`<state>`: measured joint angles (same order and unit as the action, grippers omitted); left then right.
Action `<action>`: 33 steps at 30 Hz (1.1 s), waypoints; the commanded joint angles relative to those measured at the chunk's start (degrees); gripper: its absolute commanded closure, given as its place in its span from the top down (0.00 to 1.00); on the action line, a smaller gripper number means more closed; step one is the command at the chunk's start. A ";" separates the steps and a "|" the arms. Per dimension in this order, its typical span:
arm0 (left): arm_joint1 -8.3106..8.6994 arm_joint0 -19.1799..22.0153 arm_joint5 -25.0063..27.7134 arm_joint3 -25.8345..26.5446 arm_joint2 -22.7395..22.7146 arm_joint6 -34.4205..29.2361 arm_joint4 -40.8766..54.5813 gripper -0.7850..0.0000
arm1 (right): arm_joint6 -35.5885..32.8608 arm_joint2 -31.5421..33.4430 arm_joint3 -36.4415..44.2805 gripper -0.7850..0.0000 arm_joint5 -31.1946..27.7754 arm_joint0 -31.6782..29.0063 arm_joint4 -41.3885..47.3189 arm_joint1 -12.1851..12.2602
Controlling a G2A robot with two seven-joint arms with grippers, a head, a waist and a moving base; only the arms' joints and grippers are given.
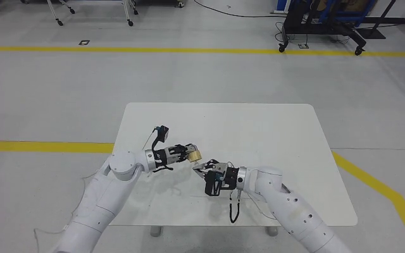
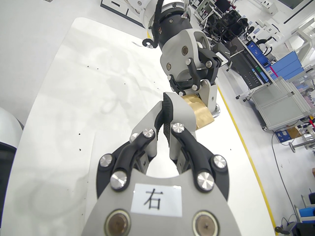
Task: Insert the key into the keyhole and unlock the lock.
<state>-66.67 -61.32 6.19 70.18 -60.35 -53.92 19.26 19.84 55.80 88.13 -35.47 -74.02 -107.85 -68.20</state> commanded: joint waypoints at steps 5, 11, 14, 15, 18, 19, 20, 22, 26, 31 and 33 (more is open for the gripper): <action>-0.01 -0.02 -0.12 0.02 -0.03 -0.38 0.17 0.00 | -0.49 -0.36 -0.53 0.00 0.23 0.61 0.72 0.00; -0.15 -0.46 0.10 0.11 -0.50 3.77 0.20 0.00 | 0.73 0.50 0.27 0.00 0.67 -0.55 0.84 0.50; -0.41 -1.35 0.07 0.64 -0.84 8.18 1.28 0.00 | 3.47 1.94 2.35 0.36 2.90 -3.22 0.01 1.15; -0.50 -1.66 -0.12 0.82 -0.96 9.76 1.66 0.00 | 4.42 2.50 3.09 0.38 4.03 -4.28 -0.67 1.41; -0.84 -2.42 -0.93 1.44 -1.00 14.15 2.67 0.00 | 2.56 4.24 5.44 0.36 12.57 -8.10 -4.21 1.87; -0.98 -2.82 -1.05 1.74 -0.96 15.50 3.27 0.00 | 1.02 4.19 6.57 0.33 16.11 -9.62 -4.89 1.82; -1.15 -3.23 -1.23 2.08 -0.98 17.09 4.14 0.00 | -0.72 3.94 7.55 0.28 19.68 -10.84 -5.62 1.68; -1.38 -3.79 -1.67 2.92 -0.51 19.39 3.85 0.00 | -2.88 2.33 8.99 0.25 24.64 -12.48 -7.81 1.37; -1.70 -4.70 -2.16 3.70 0.44 21.30 2.86 0.00 | -5.94 -0.28 9.48 0.22 32.59 -13.37 -11.09 0.63; -1.83 -4.98 -2.58 4.07 0.59 21.03 2.40 0.00 | -8.22 -2.38 8.06 0.30 35.21 -11.95 -12.45 -0.14; -1.85 -4.93 -2.87 4.09 0.39 20.23 2.80 0.00 | -9.24 -2.92 7.45 0.31 35.37 -11.18 -12.88 -0.40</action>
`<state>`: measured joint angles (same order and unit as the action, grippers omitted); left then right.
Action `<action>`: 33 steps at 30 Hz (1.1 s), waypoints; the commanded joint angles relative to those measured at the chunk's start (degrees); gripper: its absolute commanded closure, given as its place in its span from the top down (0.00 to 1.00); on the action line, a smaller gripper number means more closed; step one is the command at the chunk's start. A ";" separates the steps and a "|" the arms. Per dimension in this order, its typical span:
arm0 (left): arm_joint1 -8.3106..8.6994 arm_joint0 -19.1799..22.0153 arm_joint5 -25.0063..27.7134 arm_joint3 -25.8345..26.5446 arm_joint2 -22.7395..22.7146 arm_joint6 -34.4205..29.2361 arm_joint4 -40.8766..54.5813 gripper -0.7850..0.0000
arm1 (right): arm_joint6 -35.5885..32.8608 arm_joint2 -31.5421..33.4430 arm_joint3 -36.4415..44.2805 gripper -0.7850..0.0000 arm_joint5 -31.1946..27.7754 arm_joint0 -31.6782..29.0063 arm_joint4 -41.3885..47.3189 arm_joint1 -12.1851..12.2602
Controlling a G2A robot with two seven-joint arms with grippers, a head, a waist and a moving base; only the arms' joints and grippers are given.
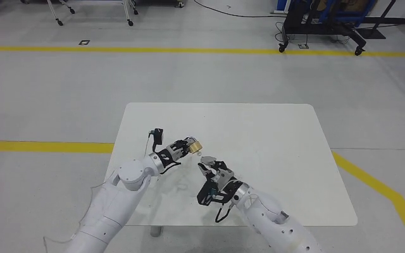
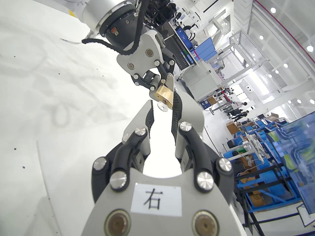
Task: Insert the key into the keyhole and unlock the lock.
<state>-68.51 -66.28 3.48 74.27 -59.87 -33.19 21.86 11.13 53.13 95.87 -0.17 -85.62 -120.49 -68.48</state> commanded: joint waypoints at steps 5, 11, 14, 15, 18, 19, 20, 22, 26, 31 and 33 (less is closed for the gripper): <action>0.02 0.36 -0.74 -0.37 -0.31 -2.82 0.18 0.00 | -2.72 -1.53 -1.58 0.35 1.25 1.90 -1.35 -0.76; -0.05 0.50 -1.04 -0.70 -0.46 -4.68 0.62 0.00 | -4.90 -3.01 -2.93 0.28 3.21 2.95 -2.75 -1.50; -0.07 0.47 -1.15 -0.72 -0.61 -5.07 0.63 0.00 | -5.81 -3.46 -3.54 0.24 3.85 3.28 -3.23 -1.80; -0.07 0.46 -1.18 -0.72 -0.66 -5.18 0.67 0.00 | -6.18 -3.57 -3.76 0.24 4.03 3.40 -3.40 -1.90; -0.11 0.50 -1.31 -0.77 -0.75 -5.70 0.77 0.00 | -7.14 -3.92 -4.29 0.16 4.38 3.80 -3.95 -2.18; -0.11 0.56 -1.33 -0.82 -0.76 -5.93 0.64 0.00 | -7.27 -3.97 -4.45 0.10 4.45 3.91 -3.99 -2.26; -0.11 0.61 -1.32 -0.85 -0.74 -6.12 0.47 0.00 | -7.32 -3.99 -4.56 0.05 4.48 4.01 -4.01 -2.33; -0.12 0.64 -1.16 -0.91 -0.70 -6.41 0.12 0.00 | -7.44 -3.96 -4.68 0.00 4.58 4.10 -3.95 -2.44; -0.17 0.72 -0.69 -0.97 -0.68 -7.10 -0.14 0.00 | -7.92 -3.75 -4.66 0.00 4.63 4.01 -3.63 -2.63; -0.12 0.64 1.49 -0.90 -0.97 -8.10 -0.77 0.00 | -7.17 -2.56 -4.43 0.00 2.29 3.63 3.43 -2.93; -0.08 0.46 3.07 -0.76 -1.27 -8.27 -1.02 0.00 | -6.05 -1.55 -4.24 0.00 -0.16 3.40 8.34 -2.96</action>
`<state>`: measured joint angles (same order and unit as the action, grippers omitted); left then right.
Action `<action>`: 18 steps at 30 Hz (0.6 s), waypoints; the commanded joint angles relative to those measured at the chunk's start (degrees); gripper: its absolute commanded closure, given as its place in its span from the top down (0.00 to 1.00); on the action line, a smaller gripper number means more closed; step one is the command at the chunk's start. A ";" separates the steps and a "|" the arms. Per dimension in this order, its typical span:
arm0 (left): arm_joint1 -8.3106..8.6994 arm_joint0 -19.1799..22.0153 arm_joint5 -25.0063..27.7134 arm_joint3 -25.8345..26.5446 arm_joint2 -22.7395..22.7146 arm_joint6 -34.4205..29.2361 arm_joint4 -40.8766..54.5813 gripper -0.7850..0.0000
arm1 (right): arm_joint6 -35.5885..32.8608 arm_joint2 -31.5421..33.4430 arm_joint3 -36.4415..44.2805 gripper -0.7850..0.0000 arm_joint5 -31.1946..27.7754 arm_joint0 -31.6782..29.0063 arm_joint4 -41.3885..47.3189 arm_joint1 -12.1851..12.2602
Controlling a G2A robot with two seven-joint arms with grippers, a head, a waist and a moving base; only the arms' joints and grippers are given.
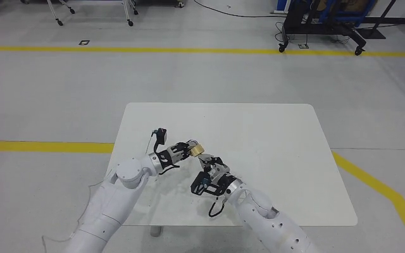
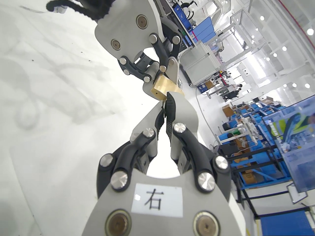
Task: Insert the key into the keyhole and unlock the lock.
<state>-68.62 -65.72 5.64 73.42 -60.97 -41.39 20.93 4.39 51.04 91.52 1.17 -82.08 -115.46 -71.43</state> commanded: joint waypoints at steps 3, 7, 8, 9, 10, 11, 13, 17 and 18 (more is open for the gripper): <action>0.08 -0.45 3.36 0.37 -0.52 0.17 -0.94 0.00 | 1.89 2.92 0.16 0.00 -7.19 -0.17 11.73 0.14; 0.10 -0.80 5.44 0.58 -0.84 0.49 -1.57 0.00 | 4.13 6.06 -0.14 0.00 -14.24 -0.50 21.44 0.48; 0.09 -0.90 5.79 0.61 -0.88 0.61 -1.73 0.00 | 4.49 6.65 -0.29 0.00 -15.97 -0.58 23.39 0.57; 0.09 -0.95 5.94 0.63 -0.92 0.65 -1.83 0.00 | 4.87 7.24 -0.48 0.00 -17.74 -0.60 25.51 0.64; 0.09 -0.99 6.15 0.67 -1.00 0.73 -1.86 0.00 | 5.16 7.76 -0.68 0.00 -19.35 -0.54 27.03 0.73; 0.09 -1.03 6.39 0.70 -1.07 0.83 -1.96 0.00 | 5.49 8.21 -0.94 0.00 -20.91 -0.51 28.62 0.80; 0.09 -1.14 6.84 0.80 -1.18 0.89 -2.16 0.00 | 5.79 9.15 -1.53 0.00 -23.53 -0.31 31.16 0.95; 0.13 -1.42 7.62 0.97 -1.48 0.86 -2.55 0.00 | 6.27 10.45 -2.37 0.00 -27.53 0.03 34.44 1.23; 0.14 -1.47 7.76 1.01 -1.54 0.85 -2.69 0.00 | 6.17 10.64 -2.43 0.00 -27.88 0.03 34.56 1.29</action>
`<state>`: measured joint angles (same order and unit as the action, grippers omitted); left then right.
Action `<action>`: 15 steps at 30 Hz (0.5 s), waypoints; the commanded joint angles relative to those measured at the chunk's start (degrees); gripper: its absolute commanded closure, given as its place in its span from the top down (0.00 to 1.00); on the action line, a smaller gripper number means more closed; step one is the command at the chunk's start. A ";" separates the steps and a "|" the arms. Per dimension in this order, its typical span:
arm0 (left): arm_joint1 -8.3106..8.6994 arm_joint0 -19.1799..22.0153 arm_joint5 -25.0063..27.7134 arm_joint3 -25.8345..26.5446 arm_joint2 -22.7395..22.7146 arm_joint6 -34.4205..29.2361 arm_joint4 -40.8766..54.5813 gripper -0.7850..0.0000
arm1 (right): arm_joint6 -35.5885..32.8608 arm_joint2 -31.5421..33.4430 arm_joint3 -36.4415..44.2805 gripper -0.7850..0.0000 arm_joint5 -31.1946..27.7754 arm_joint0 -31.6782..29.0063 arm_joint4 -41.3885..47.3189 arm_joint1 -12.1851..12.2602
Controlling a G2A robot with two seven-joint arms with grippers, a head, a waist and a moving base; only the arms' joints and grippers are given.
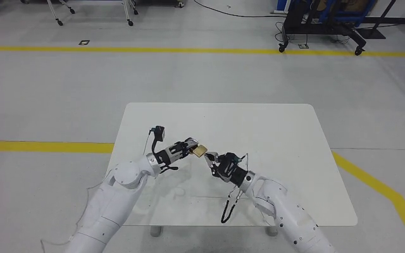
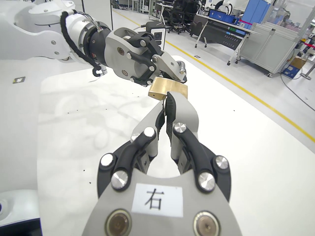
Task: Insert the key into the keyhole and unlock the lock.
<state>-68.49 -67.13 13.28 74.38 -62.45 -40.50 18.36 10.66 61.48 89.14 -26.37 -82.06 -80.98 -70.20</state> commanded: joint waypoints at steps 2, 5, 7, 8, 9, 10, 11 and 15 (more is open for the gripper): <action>0.01 -0.18 0.31 0.11 -0.07 -0.05 -0.44 0.00 | -1.15 0.38 0.16 0.00 -0.52 0.05 -0.97 0.21; 0.00 -0.24 0.22 0.14 0.05 -0.06 -1.15 0.00 | -1.99 0.52 0.84 0.45 -0.57 -0.04 -3.01 0.44; -0.01 -0.24 0.11 0.17 0.07 -0.01 -1.36 0.00 | -1.62 0.74 1.30 0.74 -0.17 -0.57 -4.73 0.64; -0.01 -0.22 0.02 0.17 0.07 -0.03 -1.55 0.00 | -1.17 1.06 1.48 0.77 -0.16 -0.83 -5.48 0.78; -0.01 -0.20 0.02 0.18 0.08 -0.02 -1.84 0.00 | -0.63 1.50 1.63 0.78 -0.14 -1.16 -6.31 0.95; -0.01 -0.21 -0.06 0.14 0.10 0.02 -2.08 0.00 | 0.03 2.07 1.85 0.78 -0.26 -1.54 -7.09 1.15; -0.01 -0.20 -0.25 0.13 0.15 -0.02 -2.25 0.00 | 0.73 2.76 2.11 0.76 -0.47 -2.01 -7.91 1.39; 0.01 0.03 -1.44 0.03 0.82 -0.75 -4.44 0.00 | 3.81 6.79 3.37 0.91 -0.96 -4.46 -10.74 2.51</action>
<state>-68.50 -67.20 12.39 74.47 -61.92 -40.84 14.80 13.71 66.91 92.22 -27.43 -85.80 -91.23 -67.99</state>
